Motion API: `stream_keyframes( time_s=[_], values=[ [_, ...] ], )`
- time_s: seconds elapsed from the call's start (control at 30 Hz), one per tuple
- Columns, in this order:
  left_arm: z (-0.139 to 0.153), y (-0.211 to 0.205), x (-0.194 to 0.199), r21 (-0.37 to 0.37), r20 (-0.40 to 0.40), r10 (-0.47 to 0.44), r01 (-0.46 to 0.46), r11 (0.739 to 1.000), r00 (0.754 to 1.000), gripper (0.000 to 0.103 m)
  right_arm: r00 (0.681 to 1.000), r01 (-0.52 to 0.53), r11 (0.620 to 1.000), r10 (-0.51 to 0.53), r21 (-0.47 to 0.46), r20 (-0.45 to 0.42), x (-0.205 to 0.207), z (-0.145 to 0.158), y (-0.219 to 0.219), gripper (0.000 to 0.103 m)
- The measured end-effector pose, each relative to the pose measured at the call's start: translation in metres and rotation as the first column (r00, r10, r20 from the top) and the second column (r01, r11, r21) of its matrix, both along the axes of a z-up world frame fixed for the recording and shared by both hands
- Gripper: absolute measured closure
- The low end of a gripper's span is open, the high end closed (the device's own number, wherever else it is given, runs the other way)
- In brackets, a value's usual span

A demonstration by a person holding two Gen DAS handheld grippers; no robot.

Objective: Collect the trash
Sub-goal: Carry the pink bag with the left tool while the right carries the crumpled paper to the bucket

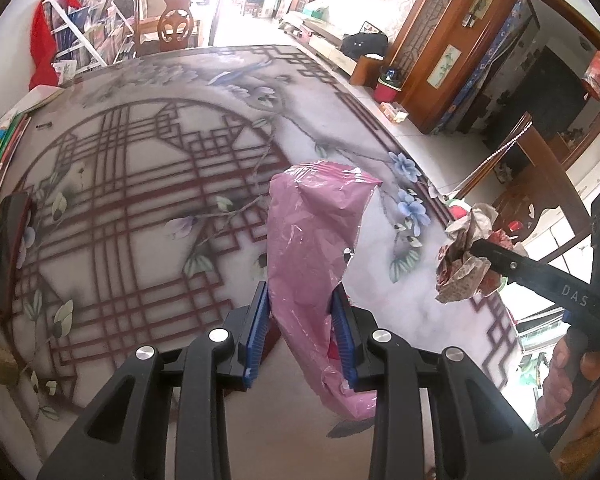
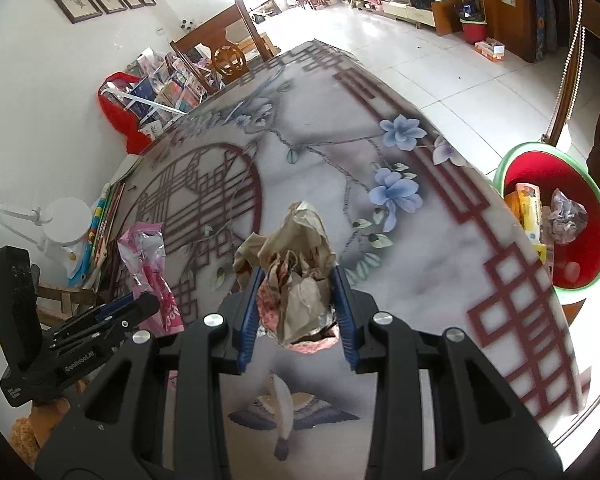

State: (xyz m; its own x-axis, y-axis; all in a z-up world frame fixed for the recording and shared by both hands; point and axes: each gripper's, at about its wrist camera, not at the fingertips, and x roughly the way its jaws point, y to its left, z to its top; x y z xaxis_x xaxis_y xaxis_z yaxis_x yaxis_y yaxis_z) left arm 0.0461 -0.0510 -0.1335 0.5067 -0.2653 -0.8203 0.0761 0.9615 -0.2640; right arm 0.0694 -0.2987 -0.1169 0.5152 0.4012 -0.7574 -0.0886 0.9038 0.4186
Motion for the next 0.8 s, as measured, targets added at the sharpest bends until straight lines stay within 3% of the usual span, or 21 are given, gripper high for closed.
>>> stream_keyframes(
  time_s=[0.8],
  values=[
    [0.017, -0.075, 0.039, 0.027, 0.015, 0.007, -0.008, 1.000, 1.000, 0.074, 1.000, -0.017, 1.000, 0.017, 0.020, 0.016, 0.038, 0.004, -0.074, 0.069]
  ],
)
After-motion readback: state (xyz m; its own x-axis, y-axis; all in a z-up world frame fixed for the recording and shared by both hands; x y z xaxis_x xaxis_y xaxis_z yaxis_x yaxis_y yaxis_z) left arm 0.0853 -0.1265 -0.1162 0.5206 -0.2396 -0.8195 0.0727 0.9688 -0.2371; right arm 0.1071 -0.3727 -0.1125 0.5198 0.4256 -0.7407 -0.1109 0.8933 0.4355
